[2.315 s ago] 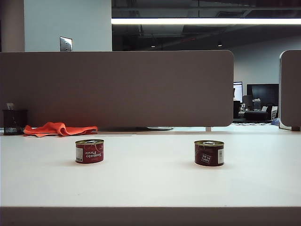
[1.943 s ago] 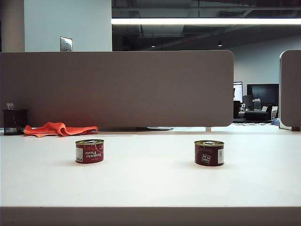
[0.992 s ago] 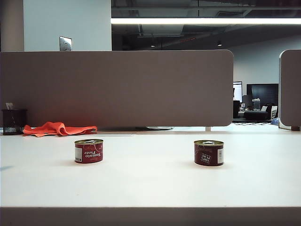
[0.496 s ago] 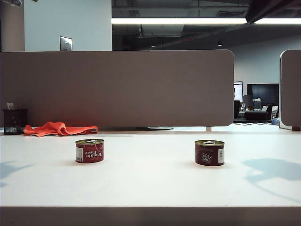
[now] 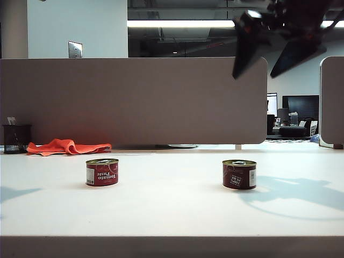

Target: Stack a can of tomatoes on the right onto the can of tomatoes on the left.

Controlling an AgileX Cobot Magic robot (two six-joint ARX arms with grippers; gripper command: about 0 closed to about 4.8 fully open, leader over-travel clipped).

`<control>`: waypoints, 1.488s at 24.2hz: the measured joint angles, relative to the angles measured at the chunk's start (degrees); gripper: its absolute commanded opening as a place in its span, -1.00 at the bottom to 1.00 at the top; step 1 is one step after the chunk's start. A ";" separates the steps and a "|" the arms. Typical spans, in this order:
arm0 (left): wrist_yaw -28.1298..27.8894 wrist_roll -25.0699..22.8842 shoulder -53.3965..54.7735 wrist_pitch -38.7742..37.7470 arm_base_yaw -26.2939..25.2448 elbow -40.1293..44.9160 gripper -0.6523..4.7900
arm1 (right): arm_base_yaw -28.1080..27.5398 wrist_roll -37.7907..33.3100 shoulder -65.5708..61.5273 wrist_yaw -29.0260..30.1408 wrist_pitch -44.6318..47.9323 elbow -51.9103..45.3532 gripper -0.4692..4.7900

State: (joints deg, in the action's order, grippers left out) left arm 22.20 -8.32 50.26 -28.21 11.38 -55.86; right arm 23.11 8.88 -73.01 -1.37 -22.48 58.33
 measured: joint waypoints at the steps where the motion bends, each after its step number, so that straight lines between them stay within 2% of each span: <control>1: 0.17 0.39 0.02 -0.15 0.00 0.00 -0.78 | -0.04 0.04 -0.63 -0.09 0.00 0.00 1.00; 6: 0.74 1.36 0.02 -2.51 0.00 0.00 -0.78 | -0.04 -4.52 -6.84 0.00 -1.20 2.32 1.00; 12: 0.81 2.25 0.02 -2.56 0.00 0.00 -0.78 | -0.07 -10.91 -17.14 0.00 -8.17 11.23 1.00; 18: 0.81 2.60 0.02 -2.84 0.00 0.00 -0.78 | -0.07 -12.70 -25.75 0.02 -14.84 17.55 1.00; 25: 0.81 2.60 0.02 -4.63 0.00 0.00 -0.78 | 0.28 -15.12 -29.86 3.56 -20.55 18.01 1.00; 36: 0.81 2.60 0.02 -4.68 0.00 0.00 -0.78 | 0.90 -15.76 -31.32 4.98 -20.85 18.18 1.00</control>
State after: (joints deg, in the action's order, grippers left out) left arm 23.00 -5.72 50.28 -32.88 11.38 -55.86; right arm 24.01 -6.87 -104.33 3.62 -43.33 76.51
